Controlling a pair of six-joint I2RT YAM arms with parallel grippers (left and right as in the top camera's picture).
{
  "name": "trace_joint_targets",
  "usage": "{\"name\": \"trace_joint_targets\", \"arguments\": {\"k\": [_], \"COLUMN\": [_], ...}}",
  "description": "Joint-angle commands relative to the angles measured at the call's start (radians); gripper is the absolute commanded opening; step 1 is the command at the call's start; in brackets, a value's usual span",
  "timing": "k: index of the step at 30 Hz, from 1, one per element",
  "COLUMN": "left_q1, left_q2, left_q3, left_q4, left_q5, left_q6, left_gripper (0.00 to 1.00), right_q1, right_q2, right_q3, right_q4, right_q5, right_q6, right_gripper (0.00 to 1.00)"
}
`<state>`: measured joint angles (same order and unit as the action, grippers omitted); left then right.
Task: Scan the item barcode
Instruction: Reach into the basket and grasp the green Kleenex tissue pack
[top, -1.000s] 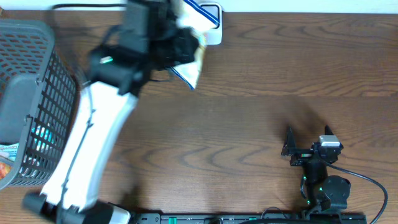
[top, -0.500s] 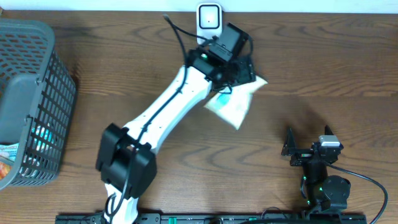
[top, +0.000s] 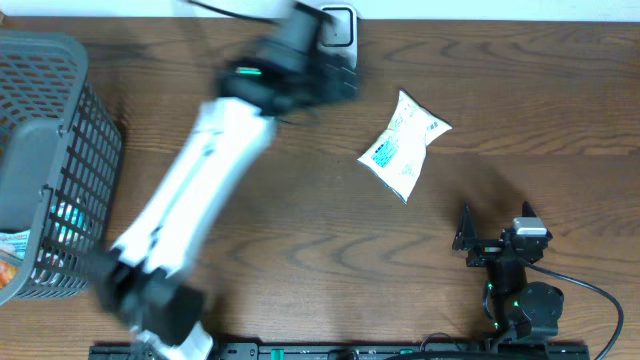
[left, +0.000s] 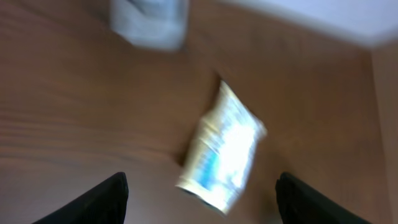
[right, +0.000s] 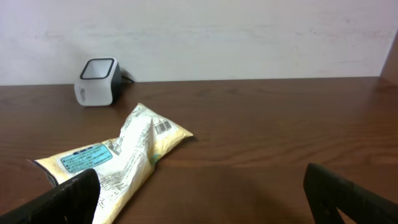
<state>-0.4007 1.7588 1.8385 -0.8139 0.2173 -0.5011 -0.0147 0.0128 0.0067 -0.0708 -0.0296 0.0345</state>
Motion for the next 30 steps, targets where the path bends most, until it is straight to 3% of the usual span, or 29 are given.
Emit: {"name": "trace_joint_targets", "arguments": {"k": [1,6,8,16,21,30], "left_q1": [0.171,0.512,0.639,1.076,1.197,1.184], "left_q2": [-0.151,-0.288,-0.309,-0.253,-0.153,0.019], "left_q3": [0.006,0.006,0.006,-0.002,-0.018,-0.113], "left_q4": [-0.047,-0.107,-0.125,-0.215,-0.246,-0.282], "left_q5": [-0.117,-0.159,-0.159,-0.159,-0.158,-0.145], "left_q6": [0.075,0.075,0.075,0.090,0.174,0.315], "left_gripper": [0.75,0.77,0.86,0.88,0.88,0.88], "right_q1": [-0.004,-0.004,-0.004,-0.004,-0.004,-0.004], "right_q2": [-0.001,-0.001,-0.001,-0.001,-0.001,-0.001], "right_q3": [0.000,0.000,0.000,0.000,0.000,0.000], "right_q4": [-0.005,-0.005,-0.005,-0.005,-0.005,-0.005], "right_q5": [0.003,0.003,0.003,0.003,0.003,0.003], "right_q6": [0.010,0.010,0.010,0.010,0.010,0.010], "right_gripper": [0.99,0.99,0.99,0.99,0.99,0.99]}}
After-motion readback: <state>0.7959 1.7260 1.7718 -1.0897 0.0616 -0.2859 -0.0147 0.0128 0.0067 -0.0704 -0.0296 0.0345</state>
